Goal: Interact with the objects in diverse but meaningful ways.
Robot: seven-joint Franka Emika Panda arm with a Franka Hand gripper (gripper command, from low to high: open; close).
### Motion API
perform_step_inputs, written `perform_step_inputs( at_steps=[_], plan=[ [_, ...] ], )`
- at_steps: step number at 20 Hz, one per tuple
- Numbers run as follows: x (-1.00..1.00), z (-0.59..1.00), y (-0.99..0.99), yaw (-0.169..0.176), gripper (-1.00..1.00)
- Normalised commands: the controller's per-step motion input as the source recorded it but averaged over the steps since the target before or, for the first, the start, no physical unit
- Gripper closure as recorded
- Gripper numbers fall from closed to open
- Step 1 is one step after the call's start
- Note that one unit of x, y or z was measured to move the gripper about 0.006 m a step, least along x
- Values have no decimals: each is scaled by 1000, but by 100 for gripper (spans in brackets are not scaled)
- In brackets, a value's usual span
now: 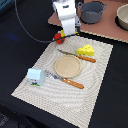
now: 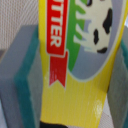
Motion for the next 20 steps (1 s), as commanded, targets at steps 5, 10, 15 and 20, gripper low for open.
perform_step_inputs(
  at_steps=[5, 10, 15, 20],
  plan=[
    [448, 174, 426, -158, 100],
    [252, 9, 327, -110, 100],
    [52, 0, 402, -6, 100],
    [21, 0, 433, 10, 100]
  ],
)
